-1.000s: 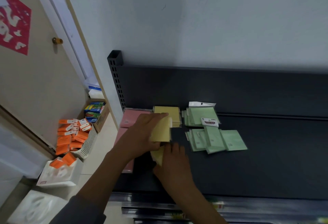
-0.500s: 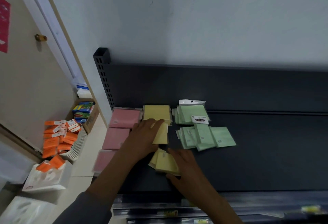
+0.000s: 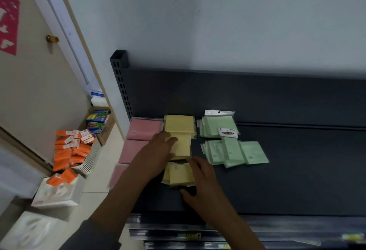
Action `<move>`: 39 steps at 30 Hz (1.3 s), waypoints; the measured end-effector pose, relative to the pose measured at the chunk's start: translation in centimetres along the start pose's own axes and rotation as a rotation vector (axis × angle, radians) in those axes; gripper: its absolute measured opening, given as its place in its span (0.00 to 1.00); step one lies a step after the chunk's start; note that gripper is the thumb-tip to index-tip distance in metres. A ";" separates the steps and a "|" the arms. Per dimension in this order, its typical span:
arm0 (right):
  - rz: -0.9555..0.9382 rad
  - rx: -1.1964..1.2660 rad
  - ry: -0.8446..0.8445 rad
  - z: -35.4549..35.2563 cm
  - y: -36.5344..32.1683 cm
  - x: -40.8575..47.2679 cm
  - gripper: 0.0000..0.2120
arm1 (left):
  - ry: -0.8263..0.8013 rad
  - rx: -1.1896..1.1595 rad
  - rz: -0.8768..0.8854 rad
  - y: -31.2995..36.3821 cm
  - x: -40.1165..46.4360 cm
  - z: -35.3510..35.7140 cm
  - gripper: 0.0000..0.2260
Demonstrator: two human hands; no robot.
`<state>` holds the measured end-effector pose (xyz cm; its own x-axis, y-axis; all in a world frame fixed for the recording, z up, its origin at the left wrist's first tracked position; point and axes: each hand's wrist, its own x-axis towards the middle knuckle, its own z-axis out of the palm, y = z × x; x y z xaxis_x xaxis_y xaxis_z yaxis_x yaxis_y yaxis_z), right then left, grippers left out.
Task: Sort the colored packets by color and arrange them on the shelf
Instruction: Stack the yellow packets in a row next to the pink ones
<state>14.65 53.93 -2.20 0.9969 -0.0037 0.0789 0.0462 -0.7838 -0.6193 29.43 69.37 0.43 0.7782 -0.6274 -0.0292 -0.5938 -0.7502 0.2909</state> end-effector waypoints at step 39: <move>-0.060 -0.183 0.333 5.4 -5.8 -0.3 0.30 | -0.039 -0.469 -0.397 -10.0 -13.5 -2.0 0.62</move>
<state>14.46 61.88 -2.85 0.9159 -0.1329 0.3787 0.0612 -0.8864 -0.4590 25.28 85.80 -0.18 0.9083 -0.3323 -0.2540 -0.0999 -0.7620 0.6398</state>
